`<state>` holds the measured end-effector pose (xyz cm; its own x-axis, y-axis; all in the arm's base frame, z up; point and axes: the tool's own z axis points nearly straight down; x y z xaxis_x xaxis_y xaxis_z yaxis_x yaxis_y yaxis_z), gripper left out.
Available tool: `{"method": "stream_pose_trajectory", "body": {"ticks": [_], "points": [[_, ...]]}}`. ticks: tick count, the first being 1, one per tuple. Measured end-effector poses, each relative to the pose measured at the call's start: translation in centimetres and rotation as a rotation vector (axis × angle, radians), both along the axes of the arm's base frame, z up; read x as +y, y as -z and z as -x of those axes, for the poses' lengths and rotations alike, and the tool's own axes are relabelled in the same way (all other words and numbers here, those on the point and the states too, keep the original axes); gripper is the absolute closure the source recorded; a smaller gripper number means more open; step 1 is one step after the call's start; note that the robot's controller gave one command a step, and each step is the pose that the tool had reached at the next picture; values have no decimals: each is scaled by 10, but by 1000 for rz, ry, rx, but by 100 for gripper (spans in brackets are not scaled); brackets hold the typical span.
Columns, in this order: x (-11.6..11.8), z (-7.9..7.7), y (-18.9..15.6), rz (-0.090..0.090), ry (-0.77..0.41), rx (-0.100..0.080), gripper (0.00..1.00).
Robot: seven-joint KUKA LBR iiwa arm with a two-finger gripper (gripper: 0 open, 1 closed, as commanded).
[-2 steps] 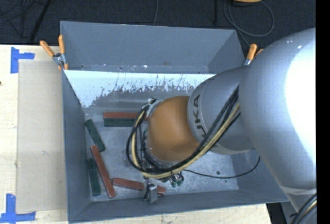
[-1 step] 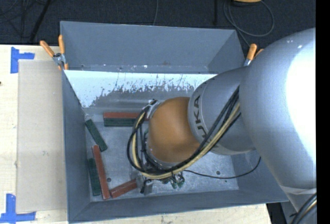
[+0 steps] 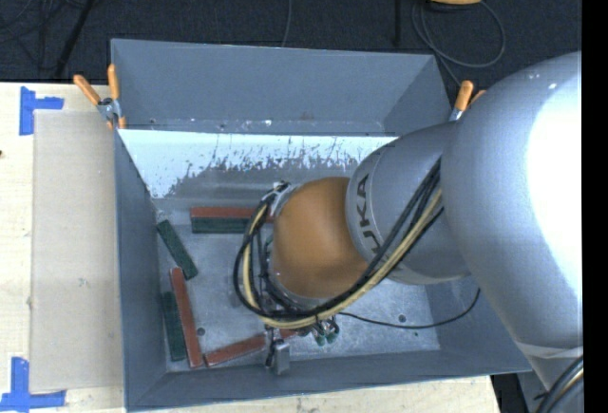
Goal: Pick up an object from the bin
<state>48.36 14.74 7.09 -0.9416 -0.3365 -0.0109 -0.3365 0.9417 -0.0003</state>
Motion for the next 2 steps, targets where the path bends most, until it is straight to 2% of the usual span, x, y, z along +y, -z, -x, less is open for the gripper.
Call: {"method": "stream_pose_trajectory", "body": {"ticks": [1,2], "points": [[-1,3,1,3,-2,10,100],[-1,-28,-150,1,9,1,100]]}}
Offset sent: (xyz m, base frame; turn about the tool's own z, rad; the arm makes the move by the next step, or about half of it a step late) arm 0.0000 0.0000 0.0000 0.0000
